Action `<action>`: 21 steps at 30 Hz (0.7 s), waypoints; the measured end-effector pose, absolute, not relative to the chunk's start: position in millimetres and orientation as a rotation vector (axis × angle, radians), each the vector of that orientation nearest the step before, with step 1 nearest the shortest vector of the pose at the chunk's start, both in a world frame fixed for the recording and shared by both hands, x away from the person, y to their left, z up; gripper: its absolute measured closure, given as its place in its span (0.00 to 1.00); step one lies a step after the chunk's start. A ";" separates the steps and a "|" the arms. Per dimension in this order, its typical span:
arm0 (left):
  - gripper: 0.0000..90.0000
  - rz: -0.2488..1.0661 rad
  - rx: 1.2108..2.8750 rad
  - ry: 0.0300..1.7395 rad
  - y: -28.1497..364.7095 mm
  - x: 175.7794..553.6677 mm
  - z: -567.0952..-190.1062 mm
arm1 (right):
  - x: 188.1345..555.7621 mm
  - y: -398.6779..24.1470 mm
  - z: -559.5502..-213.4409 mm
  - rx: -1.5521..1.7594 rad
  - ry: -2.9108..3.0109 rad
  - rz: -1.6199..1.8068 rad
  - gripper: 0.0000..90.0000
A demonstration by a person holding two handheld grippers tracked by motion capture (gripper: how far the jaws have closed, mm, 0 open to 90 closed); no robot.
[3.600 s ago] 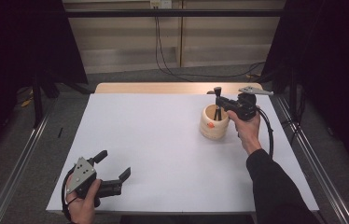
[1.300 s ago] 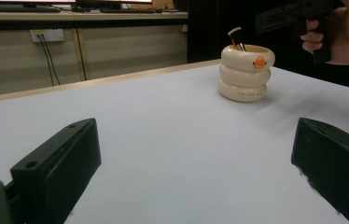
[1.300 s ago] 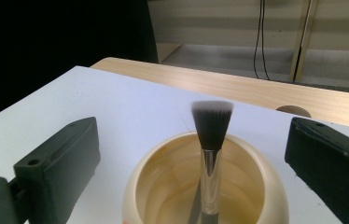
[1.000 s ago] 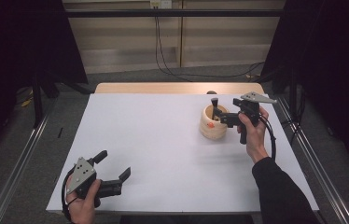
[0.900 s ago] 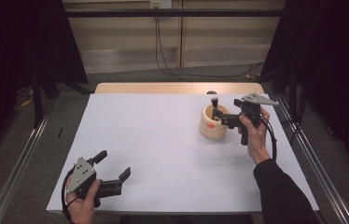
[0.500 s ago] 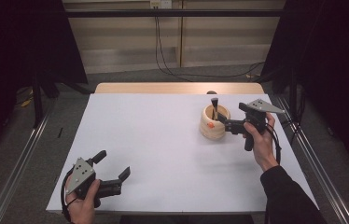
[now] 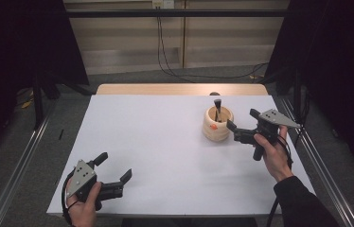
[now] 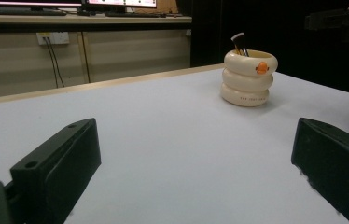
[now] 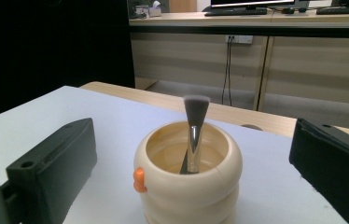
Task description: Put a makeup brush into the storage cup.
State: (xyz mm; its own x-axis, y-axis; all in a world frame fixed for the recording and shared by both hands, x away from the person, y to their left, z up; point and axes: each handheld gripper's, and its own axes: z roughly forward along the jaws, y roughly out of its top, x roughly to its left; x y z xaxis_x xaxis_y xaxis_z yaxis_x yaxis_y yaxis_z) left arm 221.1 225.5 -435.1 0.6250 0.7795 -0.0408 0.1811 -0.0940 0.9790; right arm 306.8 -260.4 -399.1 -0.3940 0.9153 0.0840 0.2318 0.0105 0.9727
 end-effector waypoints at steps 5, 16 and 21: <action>0.02 0.597 1.618 0.808 225.0 221.0 -435.1 | 293.6 -262.1 -402.9 1.194 1.673 1.426 0.00; 0.02 0.602 1.612 0.817 227.1 219.0 -434.9 | 262.9 -275.2 -417.0 1.220 1.700 1.395 0.01; 0.01 0.611 1.605 0.821 226.9 217.2 -434.4 | 244.2 -281.9 -420.2 1.227 1.702 1.396 0.01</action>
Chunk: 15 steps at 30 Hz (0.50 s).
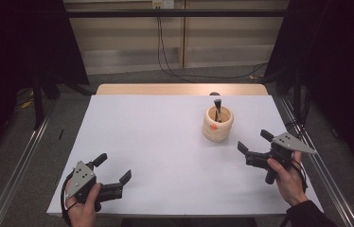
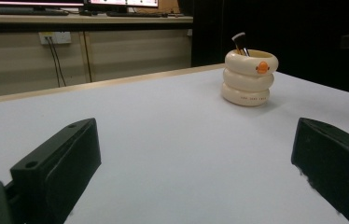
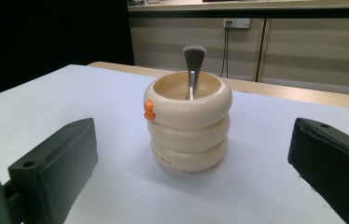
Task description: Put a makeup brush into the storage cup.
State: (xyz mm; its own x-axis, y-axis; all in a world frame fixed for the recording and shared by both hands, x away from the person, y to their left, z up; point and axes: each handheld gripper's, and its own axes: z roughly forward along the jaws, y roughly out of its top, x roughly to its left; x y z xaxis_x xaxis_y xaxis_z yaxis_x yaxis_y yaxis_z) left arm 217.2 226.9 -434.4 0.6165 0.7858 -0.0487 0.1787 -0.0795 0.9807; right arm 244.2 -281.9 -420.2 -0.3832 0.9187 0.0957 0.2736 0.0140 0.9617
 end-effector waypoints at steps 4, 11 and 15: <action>0.02 0.611 1.610 0.817 227.4 217.0 -434.4 | 233.1 -285.0 -423.3 1.232 1.699 1.403 0.01; 0.02 0.618 1.605 0.819 227.4 215.9 -433.8 | 215.6 -289.2 -428.6 1.218 1.714 1.390 0.01; 0.02 0.617 1.606 0.818 227.6 215.9 -433.8 | 208.6 -294.6 -428.8 1.242 1.696 1.392 0.01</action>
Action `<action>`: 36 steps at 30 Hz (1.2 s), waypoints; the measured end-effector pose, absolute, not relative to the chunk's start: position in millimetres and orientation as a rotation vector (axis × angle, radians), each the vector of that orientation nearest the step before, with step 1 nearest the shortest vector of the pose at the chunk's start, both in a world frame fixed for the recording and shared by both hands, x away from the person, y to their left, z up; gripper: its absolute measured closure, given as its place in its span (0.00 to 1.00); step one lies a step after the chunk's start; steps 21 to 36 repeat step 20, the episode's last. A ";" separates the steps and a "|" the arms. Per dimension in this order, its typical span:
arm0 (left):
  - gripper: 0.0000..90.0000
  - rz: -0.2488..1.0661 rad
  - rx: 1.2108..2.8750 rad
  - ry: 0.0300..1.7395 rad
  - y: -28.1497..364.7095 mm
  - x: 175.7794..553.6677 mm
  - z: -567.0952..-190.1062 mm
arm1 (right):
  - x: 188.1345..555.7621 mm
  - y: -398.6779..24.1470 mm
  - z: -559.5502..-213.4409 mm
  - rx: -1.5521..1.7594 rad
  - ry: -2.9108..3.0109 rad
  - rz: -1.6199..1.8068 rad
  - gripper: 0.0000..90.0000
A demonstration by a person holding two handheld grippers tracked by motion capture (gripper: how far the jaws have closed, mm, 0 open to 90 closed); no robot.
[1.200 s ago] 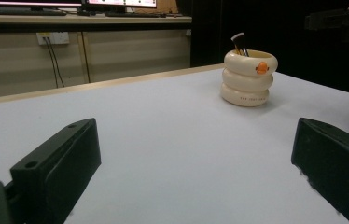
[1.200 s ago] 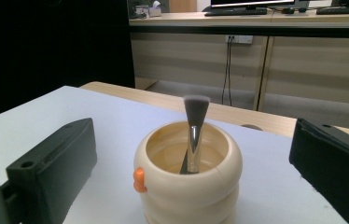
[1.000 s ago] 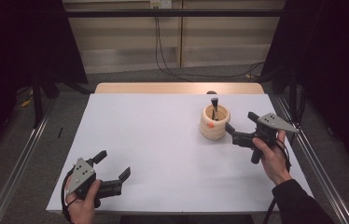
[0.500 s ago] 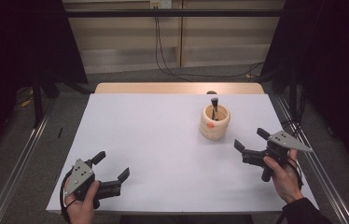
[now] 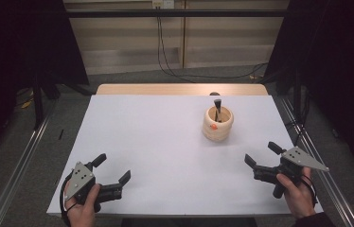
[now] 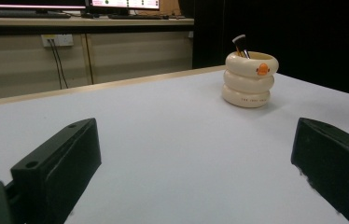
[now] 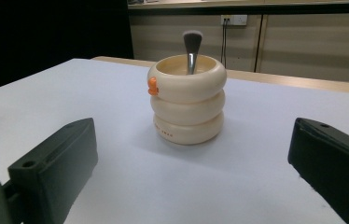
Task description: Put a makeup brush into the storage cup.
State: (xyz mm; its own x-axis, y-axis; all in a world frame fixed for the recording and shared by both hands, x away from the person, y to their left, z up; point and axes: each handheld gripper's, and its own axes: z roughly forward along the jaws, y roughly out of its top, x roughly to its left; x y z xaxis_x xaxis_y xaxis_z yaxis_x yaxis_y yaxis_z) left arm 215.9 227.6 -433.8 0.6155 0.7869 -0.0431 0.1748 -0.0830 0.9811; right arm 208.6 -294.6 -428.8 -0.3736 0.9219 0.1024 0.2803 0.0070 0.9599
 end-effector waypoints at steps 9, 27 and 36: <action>0.02 0.612 1.610 0.810 228.4 215.1 -433.6 | 194.3 -300.9 -436.1 1.243 1.699 1.375 0.03; 0.02 0.610 1.611 0.813 228.5 217.2 -434.3 | 194.4 -299.8 -436.8 1.223 1.699 1.386 0.01; 0.02 0.610 1.611 0.813 228.5 217.2 -434.3 | 194.4 -299.8 -436.8 1.223 1.699 1.386 0.01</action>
